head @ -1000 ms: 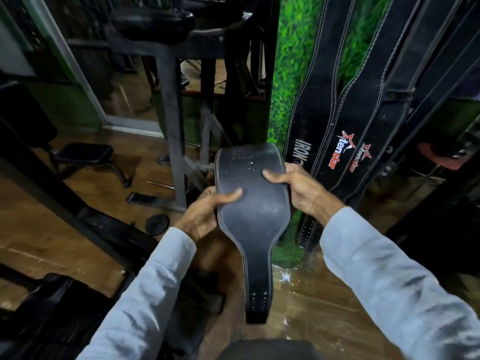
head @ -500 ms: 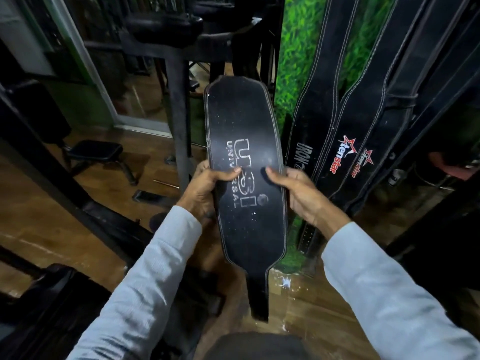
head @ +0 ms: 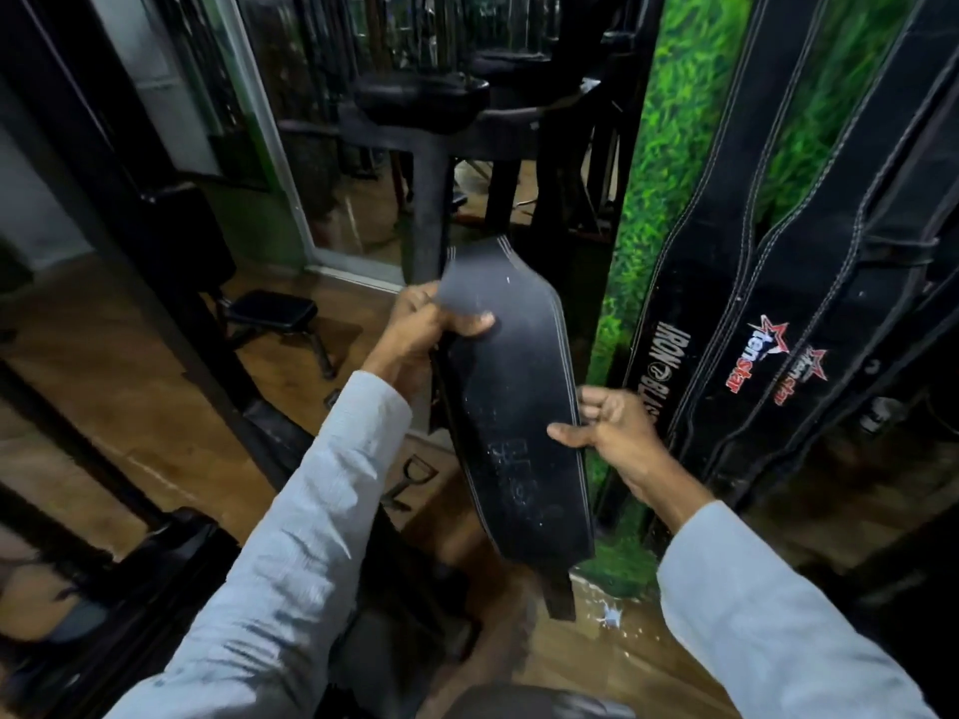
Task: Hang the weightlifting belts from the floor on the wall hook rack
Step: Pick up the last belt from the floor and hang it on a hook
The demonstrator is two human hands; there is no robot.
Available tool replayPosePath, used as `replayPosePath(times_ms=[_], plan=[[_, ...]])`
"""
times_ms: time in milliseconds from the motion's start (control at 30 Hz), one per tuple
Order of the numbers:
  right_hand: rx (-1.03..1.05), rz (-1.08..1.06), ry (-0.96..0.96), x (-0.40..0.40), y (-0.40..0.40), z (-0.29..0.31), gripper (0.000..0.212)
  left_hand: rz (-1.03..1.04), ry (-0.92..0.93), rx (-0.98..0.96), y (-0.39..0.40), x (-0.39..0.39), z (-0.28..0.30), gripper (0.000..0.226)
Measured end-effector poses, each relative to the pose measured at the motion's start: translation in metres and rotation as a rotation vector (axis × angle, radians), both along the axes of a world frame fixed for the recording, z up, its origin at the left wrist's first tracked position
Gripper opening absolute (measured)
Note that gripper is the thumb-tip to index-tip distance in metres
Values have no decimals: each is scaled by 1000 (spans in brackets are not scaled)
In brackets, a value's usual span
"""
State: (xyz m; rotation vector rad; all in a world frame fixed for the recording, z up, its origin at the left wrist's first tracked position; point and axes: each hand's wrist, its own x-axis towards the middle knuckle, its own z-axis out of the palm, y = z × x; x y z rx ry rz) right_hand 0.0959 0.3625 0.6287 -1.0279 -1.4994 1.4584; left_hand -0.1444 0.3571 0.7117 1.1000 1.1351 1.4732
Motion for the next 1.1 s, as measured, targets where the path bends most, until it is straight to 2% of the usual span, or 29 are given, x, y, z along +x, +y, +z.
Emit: replayPosePath(times_ms=[67,167,233,367,400,433,500,567,600,633,667,800,867,967,1100], plan=[[-80,24,18,4,-1,9,28,-26,70,10,-7,7,-8,46],[-106,35,45,7,12,42,43,-75,134,45,-12,24,-26,44],[-76,59,111,2,20,64,45,-106,201,98,-15,33,-39,41],[4,-38,209,-17,22,67,22,-139,234,77,-25,39,-50,15],[17,-54,223,-19,20,61,22,-179,179,43,-31,39,-46,6],[22,-54,235,-19,16,54,24,-214,86,-24,-34,39,-42,15],[19,-29,265,-20,7,45,30,-235,-219,-238,-34,38,-33,29],[9,6,275,-19,-1,35,32,-146,-433,-288,-30,41,-23,34],[-2,36,260,-19,-4,31,33,-64,-444,-266,-23,42,-22,26],[-17,68,234,-17,-7,29,33,-13,-441,-217,-20,44,-22,12],[-37,87,195,-15,-8,26,32,25,-402,-173,-20,47,-19,9],[-107,-34,141,-7,-9,42,23,48,-219,-47,-25,54,-20,28],[-52,-113,148,-10,-2,58,24,52,-195,-7,-26,54,-27,42],[32,-153,177,-22,10,88,24,12,-159,5,-28,61,-36,49],[195,-309,204,-21,24,113,15,-1,-22,-21,-35,77,-37,37]])
